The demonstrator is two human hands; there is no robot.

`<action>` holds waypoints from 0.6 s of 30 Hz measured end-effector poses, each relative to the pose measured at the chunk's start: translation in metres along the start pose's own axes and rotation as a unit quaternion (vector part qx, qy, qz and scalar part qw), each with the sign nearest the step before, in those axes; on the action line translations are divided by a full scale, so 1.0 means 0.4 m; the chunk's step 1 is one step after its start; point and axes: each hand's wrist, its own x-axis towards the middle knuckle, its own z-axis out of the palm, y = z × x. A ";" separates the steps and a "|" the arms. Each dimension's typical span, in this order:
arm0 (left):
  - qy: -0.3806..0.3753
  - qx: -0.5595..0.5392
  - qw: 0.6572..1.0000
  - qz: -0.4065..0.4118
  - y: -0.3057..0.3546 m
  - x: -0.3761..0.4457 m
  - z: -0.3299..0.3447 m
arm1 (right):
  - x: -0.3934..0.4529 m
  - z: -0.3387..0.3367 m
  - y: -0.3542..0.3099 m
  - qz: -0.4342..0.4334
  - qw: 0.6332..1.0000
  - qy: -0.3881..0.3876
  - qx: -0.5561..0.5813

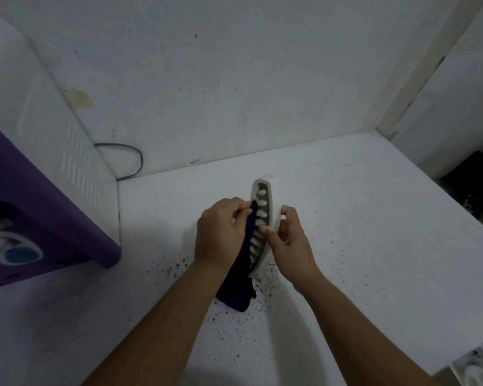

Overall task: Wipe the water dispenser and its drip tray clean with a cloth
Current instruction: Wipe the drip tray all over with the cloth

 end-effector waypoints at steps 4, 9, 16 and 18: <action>-0.016 -0.019 0.997 -0.072 -0.029 -0.053 0.013 | 0.008 -0.002 -0.002 -0.001 1.000 -0.004 0.000; 0.016 -0.047 0.998 -0.047 0.007 0.005 0.005 | 0.008 0.009 -0.003 -0.006 1.000 -0.002 -0.002; -0.039 0.018 0.999 0.013 -0.053 -0.050 0.029 | 0.011 -0.001 0.000 0.011 1.000 0.008 0.018; -0.048 0.029 0.998 0.033 -0.060 -0.043 0.029 | 0.011 0.002 0.003 0.015 1.000 0.013 0.018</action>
